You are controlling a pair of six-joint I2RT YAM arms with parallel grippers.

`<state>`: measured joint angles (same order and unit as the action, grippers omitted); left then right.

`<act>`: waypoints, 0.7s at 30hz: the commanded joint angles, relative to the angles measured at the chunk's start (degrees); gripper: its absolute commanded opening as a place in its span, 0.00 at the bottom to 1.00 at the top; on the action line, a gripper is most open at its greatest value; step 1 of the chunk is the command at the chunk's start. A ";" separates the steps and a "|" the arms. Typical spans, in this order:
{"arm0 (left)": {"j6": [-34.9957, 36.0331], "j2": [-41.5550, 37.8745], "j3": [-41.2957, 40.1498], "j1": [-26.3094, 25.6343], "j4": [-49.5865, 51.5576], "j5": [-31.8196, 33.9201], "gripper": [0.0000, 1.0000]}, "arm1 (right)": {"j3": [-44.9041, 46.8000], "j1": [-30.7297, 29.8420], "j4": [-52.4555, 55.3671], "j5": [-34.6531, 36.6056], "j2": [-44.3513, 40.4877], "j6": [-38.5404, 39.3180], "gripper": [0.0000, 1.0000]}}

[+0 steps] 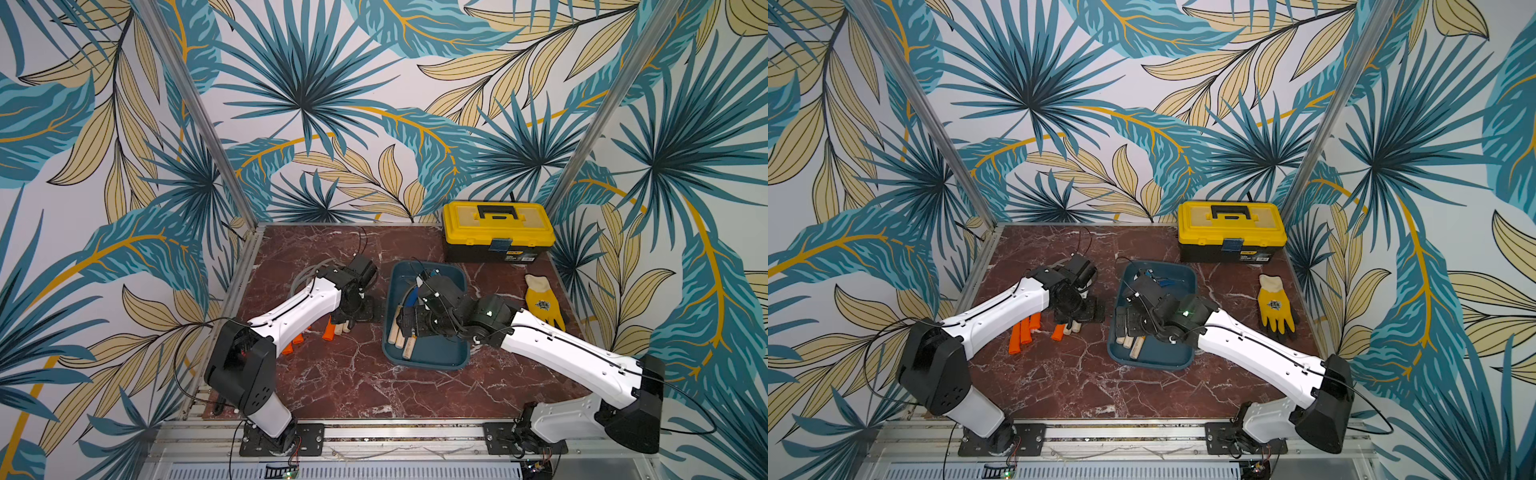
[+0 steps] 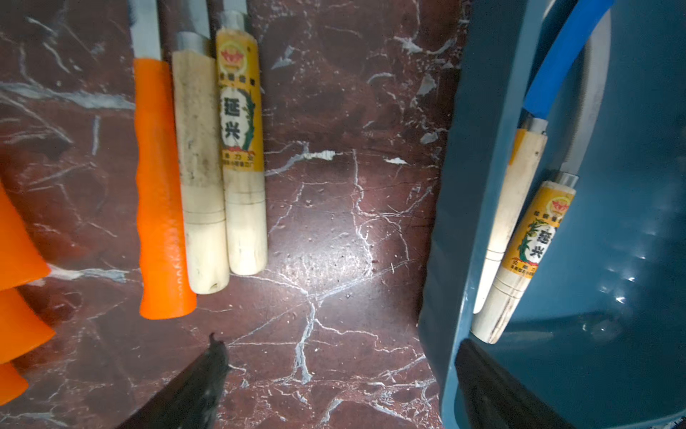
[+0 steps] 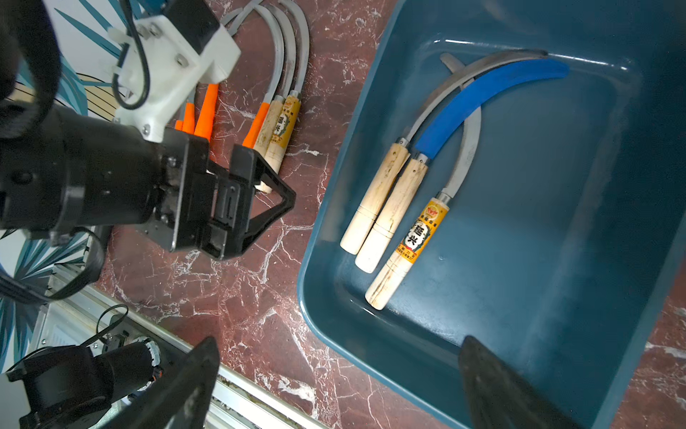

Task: Put small sickles into storage boxes
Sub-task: Pick up the sickle at the center of the board.

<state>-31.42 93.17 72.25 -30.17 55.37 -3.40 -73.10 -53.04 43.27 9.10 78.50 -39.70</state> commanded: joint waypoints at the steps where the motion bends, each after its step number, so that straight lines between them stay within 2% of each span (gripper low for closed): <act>1: 2.42 2.03 -0.36 1.65 -0.24 1.44 0.93 | -1.12 -0.32 -0.95 -0.58 1.07 1.25 1.00; 11: 4.78 7.82 2.12 5.01 -2.08 0.92 0.77 | -3.48 -0.30 0.76 -0.17 4.31 3.90 1.00; 13: 5.13 8.97 2.75 5.27 -2.33 0.85 0.70 | -3.65 -0.27 1.09 0.35 4.55 4.31 1.00; 21: 5.50 13.19 3.88 5.78 -3.84 0.15 0.69 | -3.77 -0.05 1.86 1.51 4.82 5.55 0.99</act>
<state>-26.57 105.10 74.65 -24.84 52.93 -2.79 -76.20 -53.04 43.46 9.41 82.63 -35.46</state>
